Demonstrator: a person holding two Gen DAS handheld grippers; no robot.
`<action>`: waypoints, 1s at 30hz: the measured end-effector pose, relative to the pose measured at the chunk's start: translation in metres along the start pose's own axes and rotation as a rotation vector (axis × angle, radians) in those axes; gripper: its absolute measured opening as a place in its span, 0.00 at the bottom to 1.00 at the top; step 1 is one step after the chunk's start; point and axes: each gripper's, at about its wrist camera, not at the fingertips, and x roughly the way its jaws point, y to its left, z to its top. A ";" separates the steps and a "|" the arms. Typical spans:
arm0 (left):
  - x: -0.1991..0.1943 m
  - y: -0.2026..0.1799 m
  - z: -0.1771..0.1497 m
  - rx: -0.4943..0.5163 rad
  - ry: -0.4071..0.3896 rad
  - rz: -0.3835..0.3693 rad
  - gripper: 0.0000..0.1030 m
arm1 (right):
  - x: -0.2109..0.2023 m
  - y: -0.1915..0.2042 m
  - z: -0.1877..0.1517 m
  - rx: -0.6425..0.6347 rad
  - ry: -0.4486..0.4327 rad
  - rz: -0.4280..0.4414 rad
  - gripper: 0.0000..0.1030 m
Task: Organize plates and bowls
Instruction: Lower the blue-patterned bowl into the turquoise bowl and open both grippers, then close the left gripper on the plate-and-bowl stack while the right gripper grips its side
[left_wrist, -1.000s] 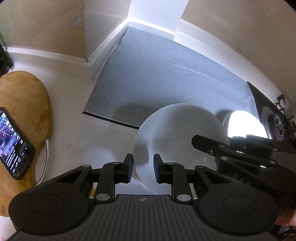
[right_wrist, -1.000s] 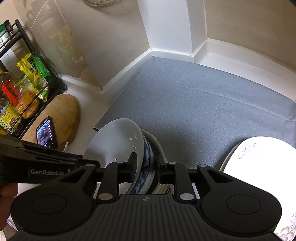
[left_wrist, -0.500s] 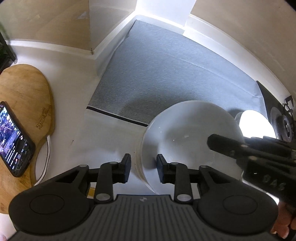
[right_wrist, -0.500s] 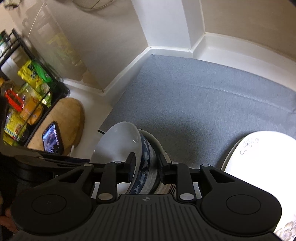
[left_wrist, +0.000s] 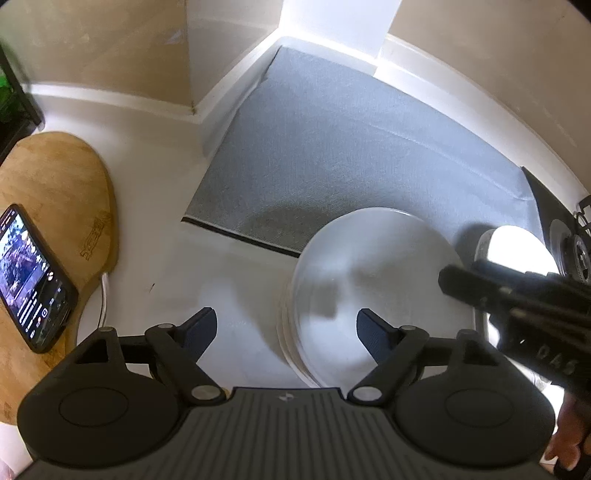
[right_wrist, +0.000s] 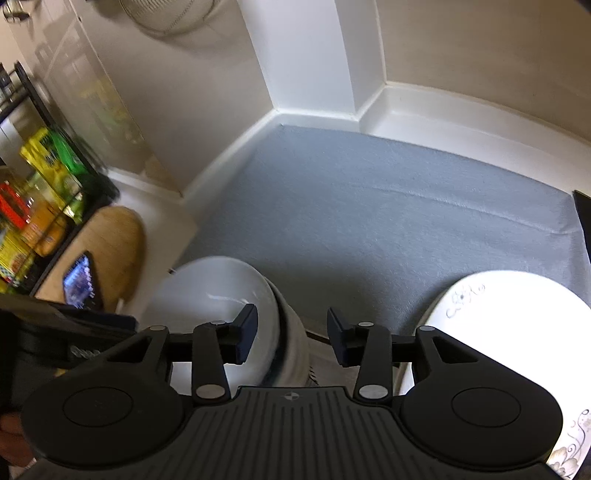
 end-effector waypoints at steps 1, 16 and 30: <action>0.001 0.001 0.000 -0.006 0.005 0.004 0.85 | 0.003 -0.001 -0.002 0.004 0.008 -0.003 0.43; 0.004 0.003 0.002 -0.020 0.018 0.022 0.92 | 0.032 -0.014 -0.015 0.156 0.133 0.049 0.56; 0.027 0.010 0.007 -0.067 0.075 0.027 0.92 | 0.037 -0.011 -0.019 0.201 0.194 0.051 0.68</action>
